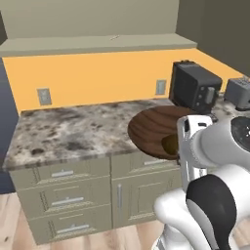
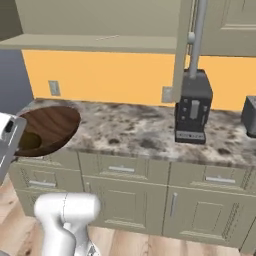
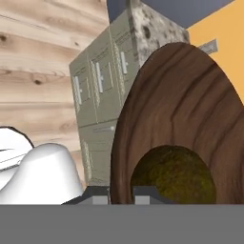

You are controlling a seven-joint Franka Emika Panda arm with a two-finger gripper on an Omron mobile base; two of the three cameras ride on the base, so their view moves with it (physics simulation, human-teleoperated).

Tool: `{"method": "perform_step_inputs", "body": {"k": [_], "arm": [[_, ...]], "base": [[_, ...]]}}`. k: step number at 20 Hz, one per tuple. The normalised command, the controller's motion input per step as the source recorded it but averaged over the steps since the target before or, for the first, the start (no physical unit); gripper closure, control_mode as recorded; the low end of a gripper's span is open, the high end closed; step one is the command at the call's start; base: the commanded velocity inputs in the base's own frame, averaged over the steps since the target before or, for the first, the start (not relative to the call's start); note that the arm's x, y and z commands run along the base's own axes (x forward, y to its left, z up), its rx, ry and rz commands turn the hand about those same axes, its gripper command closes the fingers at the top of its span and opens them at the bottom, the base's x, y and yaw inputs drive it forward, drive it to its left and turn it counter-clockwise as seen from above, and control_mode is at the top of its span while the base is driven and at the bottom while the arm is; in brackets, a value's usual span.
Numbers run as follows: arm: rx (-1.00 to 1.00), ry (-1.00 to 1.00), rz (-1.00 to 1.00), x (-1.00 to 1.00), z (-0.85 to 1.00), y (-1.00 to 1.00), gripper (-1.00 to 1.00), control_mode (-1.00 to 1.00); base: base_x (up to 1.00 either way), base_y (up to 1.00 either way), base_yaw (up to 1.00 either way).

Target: Pick the avocado from the cabinet and place it in the bowl. Then pick the bowl and place it in the sink. Then turn on the sink facuet.

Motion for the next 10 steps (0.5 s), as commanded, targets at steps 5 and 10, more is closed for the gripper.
{"method": "perform_step_inputs", "body": {"k": [5, 10], "arm": [[0.00, 0.00, 0.00, 0.00, 0.00, 0.00, 1.00, 1.00], [0.00, 0.00, 0.00, 0.00, 0.00, 0.00, 1.00, 1.00]], "base": [[-0.42, -0.15, -0.55], [-0.28, 0.00, -0.73]]}}
